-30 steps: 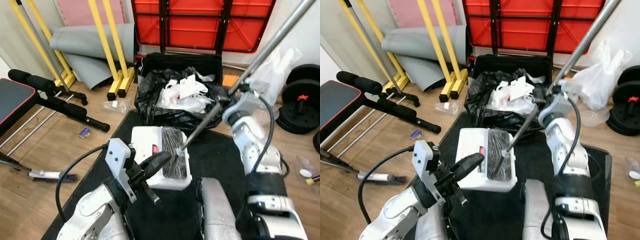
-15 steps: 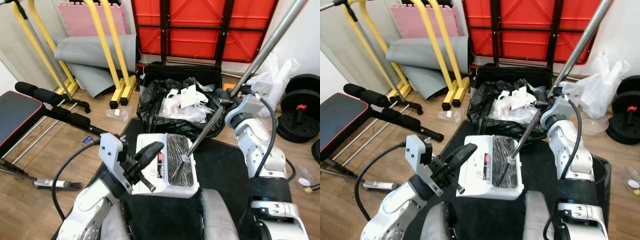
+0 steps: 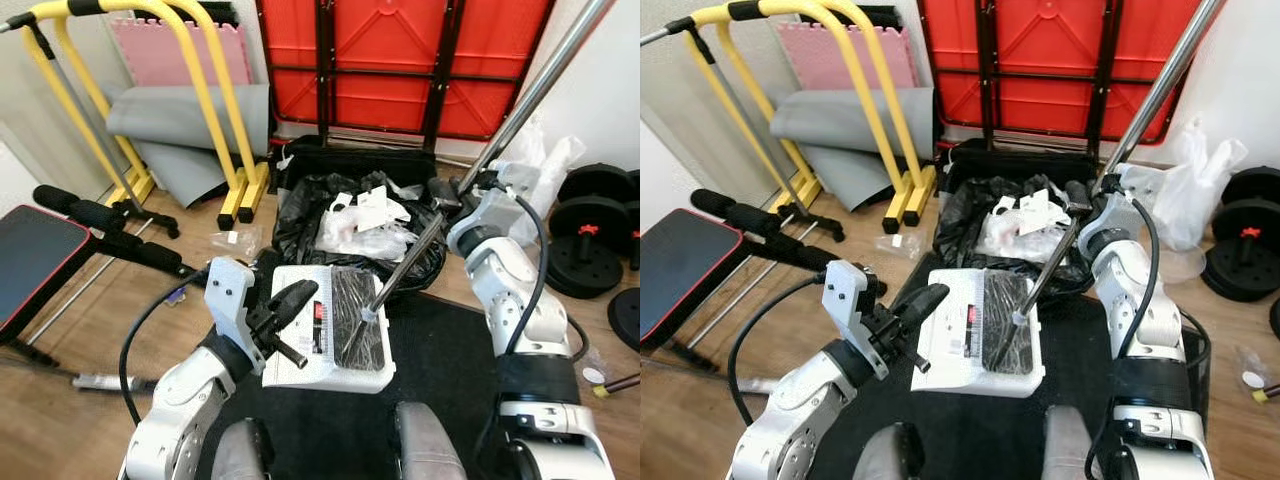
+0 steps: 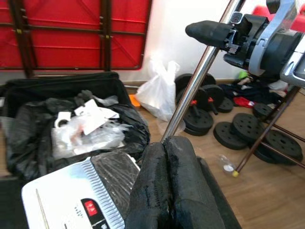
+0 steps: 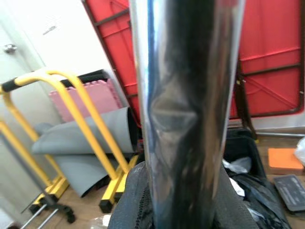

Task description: Sweep floor

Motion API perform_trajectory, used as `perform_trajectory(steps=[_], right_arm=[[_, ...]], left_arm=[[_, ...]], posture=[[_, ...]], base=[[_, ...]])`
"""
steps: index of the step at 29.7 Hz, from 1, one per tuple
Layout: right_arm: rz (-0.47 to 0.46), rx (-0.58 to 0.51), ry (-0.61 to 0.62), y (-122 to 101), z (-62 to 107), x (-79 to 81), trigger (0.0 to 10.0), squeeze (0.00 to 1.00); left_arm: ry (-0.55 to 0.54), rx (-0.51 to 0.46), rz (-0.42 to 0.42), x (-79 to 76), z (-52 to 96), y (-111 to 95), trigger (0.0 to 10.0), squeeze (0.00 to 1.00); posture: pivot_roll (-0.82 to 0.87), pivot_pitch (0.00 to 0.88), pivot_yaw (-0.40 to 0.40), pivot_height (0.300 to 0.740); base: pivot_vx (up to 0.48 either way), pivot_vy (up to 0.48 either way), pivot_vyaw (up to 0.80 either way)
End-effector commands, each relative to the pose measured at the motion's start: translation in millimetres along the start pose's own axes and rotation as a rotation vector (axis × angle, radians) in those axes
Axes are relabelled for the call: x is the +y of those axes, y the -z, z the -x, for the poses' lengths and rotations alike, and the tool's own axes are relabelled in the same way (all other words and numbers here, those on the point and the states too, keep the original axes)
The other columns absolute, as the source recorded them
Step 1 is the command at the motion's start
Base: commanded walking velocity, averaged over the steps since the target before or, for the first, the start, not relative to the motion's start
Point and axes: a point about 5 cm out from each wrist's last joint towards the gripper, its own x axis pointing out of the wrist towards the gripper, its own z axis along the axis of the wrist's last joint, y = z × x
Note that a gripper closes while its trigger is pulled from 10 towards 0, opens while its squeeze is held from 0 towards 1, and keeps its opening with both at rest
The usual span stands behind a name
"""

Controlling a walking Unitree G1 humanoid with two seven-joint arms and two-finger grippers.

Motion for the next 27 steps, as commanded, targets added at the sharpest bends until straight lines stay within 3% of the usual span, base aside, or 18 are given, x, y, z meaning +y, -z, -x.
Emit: perform_trajectory(steps=[1, 16, 27], right_arm=[[-0.007, -0.057, -0.03, -13, -2.5, 6.3, 10.0, 0.0], [-0.004, -0.065, -0.024, -14, -4.5, 4.7, 10.0, 0.0], [-0.002, -0.059, -0.022, -11, -4.7, 4.5, 10.0, 0.0]], left_arm=[[-0.279, 0.005, 0.006, 16.0, 3.7, 3, 10.0, 0.0], [-0.301, -0.008, -0.057, 23.2, 4.2, 2, 10.0, 0.0], [-0.322, -0.008, -0.057, 27.5, 7.8, 4, 10.0, 0.0]], posture=[[-0.18, 0.0, -0.007, 0.686], [-0.18, 0.0, -0.003, 0.74], [-0.18, 0.0, 0.0, 0.74]], base=[[0.0, 0.0, 0.0], [0.0, 0.0, 0.0], [0.0, 0.0, 0.0]])
